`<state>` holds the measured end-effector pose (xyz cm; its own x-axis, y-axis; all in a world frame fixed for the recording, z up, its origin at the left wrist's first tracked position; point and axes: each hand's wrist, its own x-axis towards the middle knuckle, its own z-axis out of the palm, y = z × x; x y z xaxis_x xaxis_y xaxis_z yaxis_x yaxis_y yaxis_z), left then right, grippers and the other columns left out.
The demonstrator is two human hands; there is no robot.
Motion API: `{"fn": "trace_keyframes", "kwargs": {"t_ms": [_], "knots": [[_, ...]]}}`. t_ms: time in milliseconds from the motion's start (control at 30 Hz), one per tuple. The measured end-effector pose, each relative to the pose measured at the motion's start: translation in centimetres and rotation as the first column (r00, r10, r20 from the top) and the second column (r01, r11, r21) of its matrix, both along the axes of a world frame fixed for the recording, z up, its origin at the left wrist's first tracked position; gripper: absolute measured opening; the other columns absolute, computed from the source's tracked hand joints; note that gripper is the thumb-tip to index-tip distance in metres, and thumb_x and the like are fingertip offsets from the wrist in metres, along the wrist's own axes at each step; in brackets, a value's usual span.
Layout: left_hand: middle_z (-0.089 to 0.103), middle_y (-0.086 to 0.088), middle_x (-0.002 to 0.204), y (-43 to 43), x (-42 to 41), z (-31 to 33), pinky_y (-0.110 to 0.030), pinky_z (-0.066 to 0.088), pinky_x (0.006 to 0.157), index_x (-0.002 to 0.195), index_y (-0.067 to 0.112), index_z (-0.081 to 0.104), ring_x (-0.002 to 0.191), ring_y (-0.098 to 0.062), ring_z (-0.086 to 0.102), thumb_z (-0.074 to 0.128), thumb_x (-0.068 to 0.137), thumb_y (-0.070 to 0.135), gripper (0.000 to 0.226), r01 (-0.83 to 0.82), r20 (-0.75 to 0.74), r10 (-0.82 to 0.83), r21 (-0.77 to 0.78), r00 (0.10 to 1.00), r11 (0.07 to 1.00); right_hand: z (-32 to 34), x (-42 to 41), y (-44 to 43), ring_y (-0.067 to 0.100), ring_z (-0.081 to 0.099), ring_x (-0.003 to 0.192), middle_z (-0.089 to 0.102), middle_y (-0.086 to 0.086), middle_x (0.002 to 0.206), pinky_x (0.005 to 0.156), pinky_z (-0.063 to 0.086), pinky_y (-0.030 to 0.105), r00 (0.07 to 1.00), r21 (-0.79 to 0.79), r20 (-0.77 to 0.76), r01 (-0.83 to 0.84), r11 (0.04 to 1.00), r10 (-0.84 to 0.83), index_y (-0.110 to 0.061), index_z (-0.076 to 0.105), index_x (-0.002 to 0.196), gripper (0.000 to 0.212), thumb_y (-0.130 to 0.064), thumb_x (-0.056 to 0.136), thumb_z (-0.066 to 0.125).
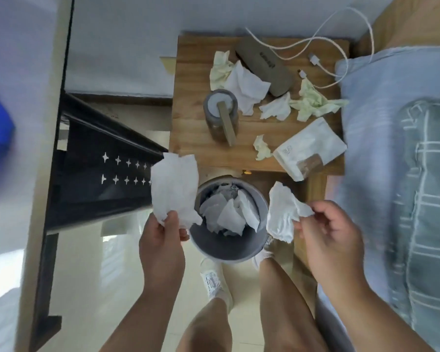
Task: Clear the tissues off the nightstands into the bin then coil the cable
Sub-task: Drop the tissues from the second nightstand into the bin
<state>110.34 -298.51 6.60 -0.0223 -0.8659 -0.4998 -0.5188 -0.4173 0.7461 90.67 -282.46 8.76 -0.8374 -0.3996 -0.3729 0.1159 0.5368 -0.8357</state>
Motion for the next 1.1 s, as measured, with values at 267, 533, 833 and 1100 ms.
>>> {"fn": "trace_keyframes", "kwargs": {"t_ms": [267,533,833,1100], "knots": [[0.073,-0.001,0.068,4.7,2.2,-9.7,-0.055,0.066,0.080,0.092,0.018,0.071,0.061,-0.015,0.068,0.060,0.103,0.028,0.019,0.121,0.097,-0.173,0.398,0.980,0.909,-12.1,4.7,1.4,0.019,0.068,0.092,0.072,-0.003,0.098,0.072,0.051,0.025,0.958,0.404,0.145,-0.286,0.869,0.248,-0.016,0.069,0.116,0.020,-0.016,0.102,0.055],[0.082,-0.002,0.098,4.7,3.5,-15.3,-0.039,0.066,0.080,0.121,0.037,0.062,0.090,-0.024,0.080,0.066,0.100,0.018,0.029,0.166,-0.021,-0.192,0.601,0.981,0.782,-18.2,5.6,0.7,0.020,0.064,0.119,0.069,0.000,0.133,0.094,0.046,0.030,0.893,0.420,0.341,-0.425,0.802,0.294,-0.020,0.059,0.142,0.045,-0.026,0.098,0.060],[0.081,0.001,0.097,3.7,1.8,-12.5,-0.025,0.064,0.064,0.119,0.038,0.072,0.083,-0.019,0.081,0.064,0.104,0.021,0.024,0.029,-0.049,-0.009,0.410,0.999,0.911,-13.2,4.2,-0.2,0.008,0.068,0.097,0.073,-0.011,0.103,0.081,0.051,0.025,0.956,0.251,0.208,-0.257,0.933,0.207,-0.031,0.065,0.128,0.031,-0.020,0.099,0.060],[0.080,0.001,0.089,-3.1,-5.3,-5.9,-0.036,0.063,0.066,0.093,0.037,0.078,0.069,-0.020,0.075,0.060,0.106,0.031,0.023,-0.055,-0.224,0.080,0.117,0.971,0.992,-3.7,-2.2,-5.2,0.005,0.073,0.086,0.076,-0.017,0.090,0.075,0.053,0.011,0.995,-0.082,-0.024,-0.094,0.992,0.093,-0.038,0.071,0.097,0.015,-0.028,0.087,0.066]]}}
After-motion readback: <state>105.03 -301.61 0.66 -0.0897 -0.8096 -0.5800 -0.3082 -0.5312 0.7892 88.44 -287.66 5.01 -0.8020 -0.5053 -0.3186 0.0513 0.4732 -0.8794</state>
